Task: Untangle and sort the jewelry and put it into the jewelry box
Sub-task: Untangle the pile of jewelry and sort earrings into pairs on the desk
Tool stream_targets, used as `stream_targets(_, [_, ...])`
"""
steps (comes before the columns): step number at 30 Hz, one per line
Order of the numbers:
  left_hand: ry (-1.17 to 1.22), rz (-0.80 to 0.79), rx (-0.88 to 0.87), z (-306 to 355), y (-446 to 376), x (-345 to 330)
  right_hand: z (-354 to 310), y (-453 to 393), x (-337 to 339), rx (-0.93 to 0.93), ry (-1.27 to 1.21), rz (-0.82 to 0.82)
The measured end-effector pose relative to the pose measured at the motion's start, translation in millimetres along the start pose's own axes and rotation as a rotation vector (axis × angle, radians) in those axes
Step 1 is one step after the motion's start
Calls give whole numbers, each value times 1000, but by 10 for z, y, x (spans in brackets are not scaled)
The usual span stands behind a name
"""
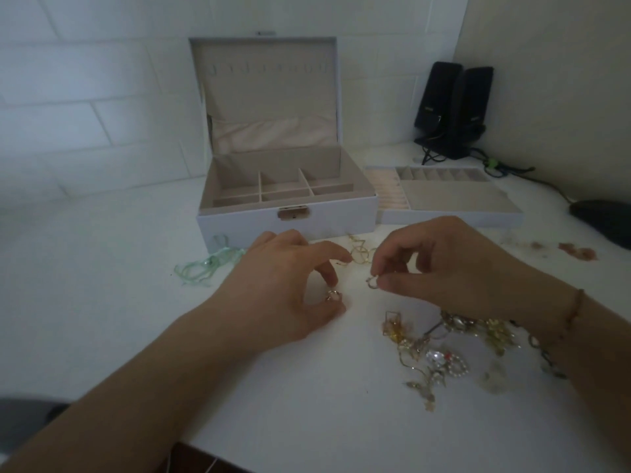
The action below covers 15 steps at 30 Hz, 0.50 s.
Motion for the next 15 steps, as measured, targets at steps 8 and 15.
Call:
stream_targets(8, [57,-54,77,-41,-9,60,-5,-240,-211,-173,-177,-106])
stream_targets(15, [94,-38,102,-25,-16,11,4,-297,-341,-216,-74,-103])
Point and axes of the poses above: each hand's wrist, its own y-axis away from the middle knuckle, its own x-axis out of the back of the hand, z = x × y, the point moved 1 cm from there along -y, towards the middle knuckle, and after that the axes turned 1 degree about y, right-handed, at the moved point
